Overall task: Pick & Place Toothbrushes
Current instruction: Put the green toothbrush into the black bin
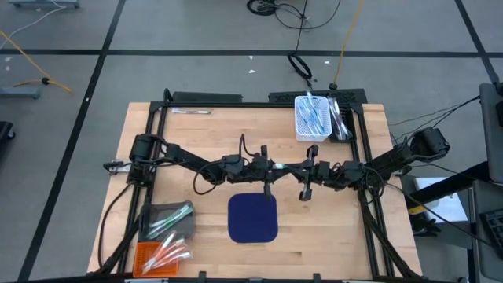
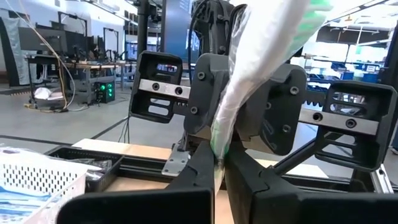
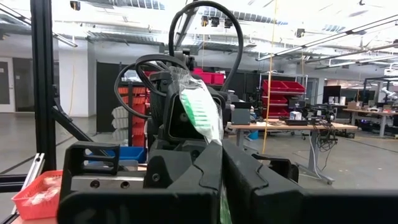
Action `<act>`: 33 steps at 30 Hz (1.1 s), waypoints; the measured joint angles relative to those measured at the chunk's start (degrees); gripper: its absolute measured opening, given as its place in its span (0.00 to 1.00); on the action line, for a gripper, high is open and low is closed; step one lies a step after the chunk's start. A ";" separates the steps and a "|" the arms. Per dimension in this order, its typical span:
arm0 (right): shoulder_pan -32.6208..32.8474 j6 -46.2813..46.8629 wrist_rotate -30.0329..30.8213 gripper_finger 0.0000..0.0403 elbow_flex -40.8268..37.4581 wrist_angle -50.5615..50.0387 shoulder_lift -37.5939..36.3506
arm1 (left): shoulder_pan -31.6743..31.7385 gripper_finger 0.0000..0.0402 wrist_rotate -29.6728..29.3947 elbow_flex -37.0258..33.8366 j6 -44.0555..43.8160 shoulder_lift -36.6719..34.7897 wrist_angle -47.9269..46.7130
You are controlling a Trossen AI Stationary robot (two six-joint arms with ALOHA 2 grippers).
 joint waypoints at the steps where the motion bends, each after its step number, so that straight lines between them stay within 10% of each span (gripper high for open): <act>1: 0.00 -0.01 0.00 0.00 0.00 -0.18 -0.01 | -0.02 0.02 -0.03 0.00 -0.07 0.00 -0.01; 16: 0.32 -0.42 0.07 0.19 0.00 -0.88 -0.05 | -1.10 0.01 -5.44 0.00 0.90 -2.35 -7.33; 33: 1.02 1.02 0.33 0.35 -4.61 -1.54 -3.67 | -10.80 0.00 -23.20 0.05 -6.95 -30.64 -71.58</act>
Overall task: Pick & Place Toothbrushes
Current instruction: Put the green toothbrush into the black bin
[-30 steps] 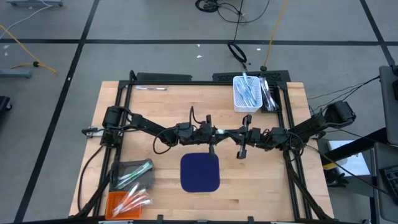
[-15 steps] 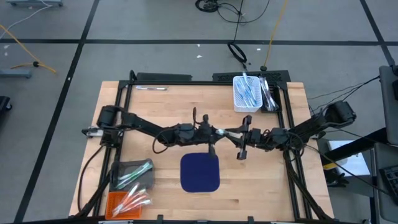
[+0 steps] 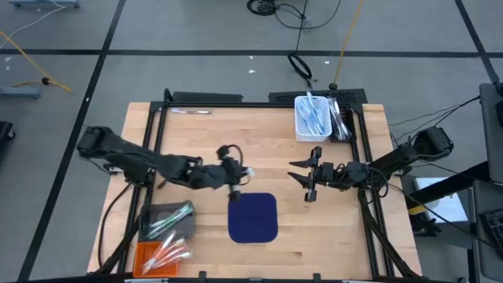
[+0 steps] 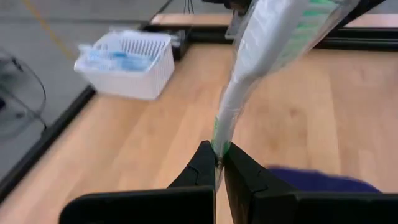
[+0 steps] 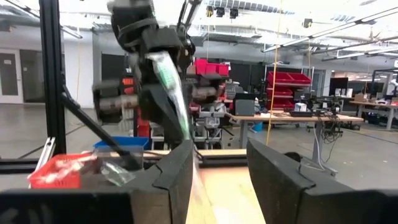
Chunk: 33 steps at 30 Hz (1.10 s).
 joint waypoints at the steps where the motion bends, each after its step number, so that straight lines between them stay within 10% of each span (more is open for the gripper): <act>1: 0.01 0.00 0.00 0.35 -0.39 0.22 0.01 | -0.72 0.00 -0.29 0.00 -1.95 -1.38 -2.79; 12: -0.02 0.02 0.11 0.34 -1.22 0.67 0.02 | -7.63 0.00 0.10 -0.02 -23.53 -11.08 -30.59; 33: -0.02 -0.15 0.13 0.34 -1.18 -0.40 0.02 | -16.17 0.00 21.34 -0.05 -53.92 -12.44 -52.83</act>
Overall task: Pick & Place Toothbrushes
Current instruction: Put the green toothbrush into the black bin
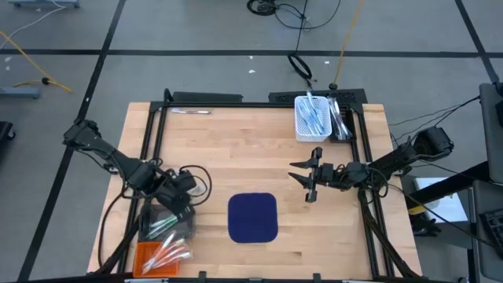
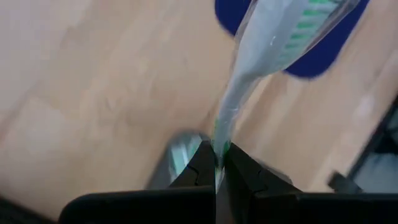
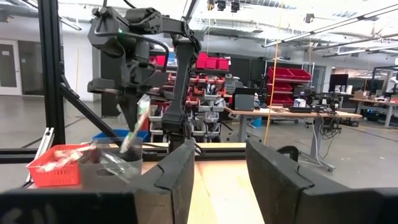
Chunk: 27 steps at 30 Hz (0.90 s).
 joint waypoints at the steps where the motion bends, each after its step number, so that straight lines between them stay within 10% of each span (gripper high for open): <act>1: 0.00 0.00 0.00 0.34 0.00 -0.22 0.00 | -0.19 0.00 1.54 0.00 -1.09 0.00 -0.29; 27: -0.02 0.15 0.00 0.33 0.02 -0.63 0.00 | -10.91 0.01 18.78 -0.02 -18.94 9.07 -9.36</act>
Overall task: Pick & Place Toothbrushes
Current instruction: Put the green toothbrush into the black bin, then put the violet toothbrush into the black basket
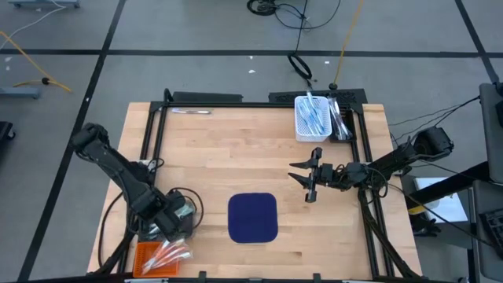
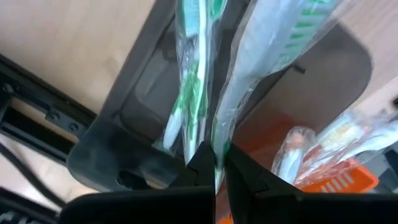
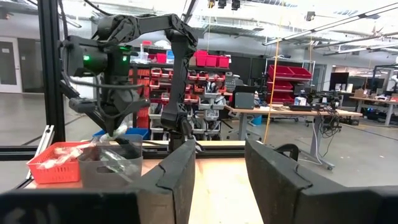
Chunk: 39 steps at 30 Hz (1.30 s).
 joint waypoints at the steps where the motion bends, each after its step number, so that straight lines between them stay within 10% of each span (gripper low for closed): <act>1: 0.02 -0.02 0.00 0.33 -0.02 0.00 0.00 | 0.00 0.01 0.72 0.00 0.05 0.39 -0.01; 19: 0.00 0.02 -0.17 0.33 0.00 -0.63 0.02 | 0.04 0.23 -1.43 0.00 -0.50 1.35 -1.13; 39: 0.01 0.07 -0.20 0.33 0.00 -0.81 0.02 | 12.57 0.26 -19.68 0.00 12.54 0.85 -11.20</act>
